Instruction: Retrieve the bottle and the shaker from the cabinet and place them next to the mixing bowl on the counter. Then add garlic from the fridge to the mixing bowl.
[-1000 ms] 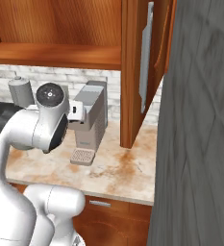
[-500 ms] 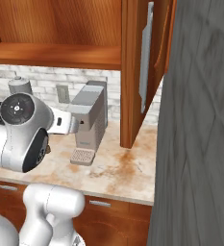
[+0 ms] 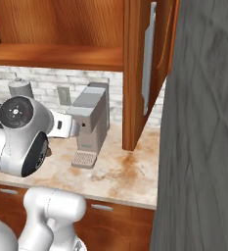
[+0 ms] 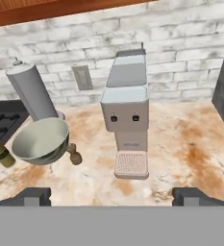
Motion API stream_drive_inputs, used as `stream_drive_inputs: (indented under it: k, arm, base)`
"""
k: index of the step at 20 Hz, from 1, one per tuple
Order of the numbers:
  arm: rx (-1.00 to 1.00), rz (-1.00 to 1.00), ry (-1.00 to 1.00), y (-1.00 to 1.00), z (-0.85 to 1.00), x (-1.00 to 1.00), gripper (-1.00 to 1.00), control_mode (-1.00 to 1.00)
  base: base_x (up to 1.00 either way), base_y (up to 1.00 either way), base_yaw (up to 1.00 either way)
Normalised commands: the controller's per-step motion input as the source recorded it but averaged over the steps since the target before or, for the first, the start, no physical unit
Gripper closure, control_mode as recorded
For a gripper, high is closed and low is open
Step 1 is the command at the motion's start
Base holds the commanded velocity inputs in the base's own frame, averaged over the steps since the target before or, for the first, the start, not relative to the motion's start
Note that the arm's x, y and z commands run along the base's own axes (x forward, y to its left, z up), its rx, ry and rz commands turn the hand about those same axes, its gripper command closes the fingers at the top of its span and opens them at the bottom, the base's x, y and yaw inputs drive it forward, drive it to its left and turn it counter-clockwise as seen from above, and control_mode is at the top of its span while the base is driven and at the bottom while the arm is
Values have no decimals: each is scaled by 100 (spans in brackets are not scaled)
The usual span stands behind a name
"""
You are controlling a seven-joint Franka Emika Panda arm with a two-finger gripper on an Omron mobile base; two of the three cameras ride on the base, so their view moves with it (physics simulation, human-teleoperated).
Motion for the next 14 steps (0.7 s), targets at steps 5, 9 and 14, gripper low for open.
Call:
stream_drive_inputs:
  k: [5, 9, 14]
  arm:
    - [0, 0, 0, 0, 0, 0, -100, 100]
    - [0, 0, 0, 0, 0, 0, -100, 100]
    - [0, 0, 0, 0, 0, 0, -100, 100]
  base:
    - [-91, 12, 0]
    - [-100, 52, 2]
    - [-43, 52, 30]
